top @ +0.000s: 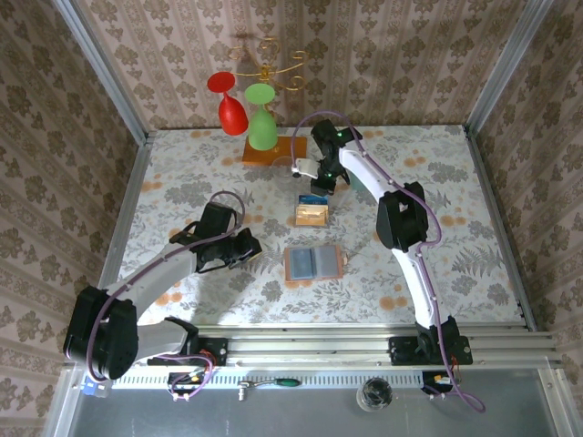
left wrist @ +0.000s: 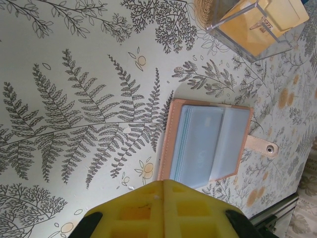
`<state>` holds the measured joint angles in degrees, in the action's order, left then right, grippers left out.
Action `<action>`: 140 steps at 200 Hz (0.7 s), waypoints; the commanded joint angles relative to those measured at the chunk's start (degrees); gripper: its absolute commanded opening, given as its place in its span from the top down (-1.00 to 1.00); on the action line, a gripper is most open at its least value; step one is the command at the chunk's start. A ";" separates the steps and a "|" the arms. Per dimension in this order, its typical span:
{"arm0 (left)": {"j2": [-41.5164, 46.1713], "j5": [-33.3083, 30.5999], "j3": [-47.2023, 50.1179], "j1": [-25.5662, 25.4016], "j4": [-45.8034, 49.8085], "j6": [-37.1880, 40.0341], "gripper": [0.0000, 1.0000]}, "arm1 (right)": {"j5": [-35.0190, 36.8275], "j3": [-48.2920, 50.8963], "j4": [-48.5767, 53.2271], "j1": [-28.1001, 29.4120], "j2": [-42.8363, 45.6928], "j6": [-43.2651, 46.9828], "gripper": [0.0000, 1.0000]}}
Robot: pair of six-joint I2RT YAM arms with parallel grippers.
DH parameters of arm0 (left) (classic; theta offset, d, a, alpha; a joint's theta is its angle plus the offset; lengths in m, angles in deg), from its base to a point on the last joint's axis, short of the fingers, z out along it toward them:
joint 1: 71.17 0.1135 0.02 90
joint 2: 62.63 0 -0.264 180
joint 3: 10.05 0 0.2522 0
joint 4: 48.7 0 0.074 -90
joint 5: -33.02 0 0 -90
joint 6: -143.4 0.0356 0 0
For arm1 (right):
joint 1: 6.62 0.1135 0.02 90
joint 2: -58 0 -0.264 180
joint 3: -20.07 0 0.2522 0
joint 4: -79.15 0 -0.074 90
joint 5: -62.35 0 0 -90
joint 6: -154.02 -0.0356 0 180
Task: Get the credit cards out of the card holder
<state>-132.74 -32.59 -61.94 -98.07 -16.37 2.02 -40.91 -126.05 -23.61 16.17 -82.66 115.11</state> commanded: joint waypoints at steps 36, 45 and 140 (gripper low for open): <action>-1.52 1.39 -0.10 0.35 -0.83 0.56 0.85 | 1.34 2.92 -1.34 0.42 3.18 -0.55 0.70; -1.57 1.37 -0.10 0.35 -0.95 0.49 0.85 | 1.54 2.86 -1.67 0.43 3.53 -0.54 0.70; -3.21 1.37 0.43 -0.16 -4.05 0.17 0.85 | 8.55 16.46 -17.26 1.12 14.95 -12.07 0.53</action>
<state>-134.71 -32.05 -61.94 -98.09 -18.89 2.02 -35.70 -114.92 -33.51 16.65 -74.31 109.54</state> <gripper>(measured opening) 0.075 0.227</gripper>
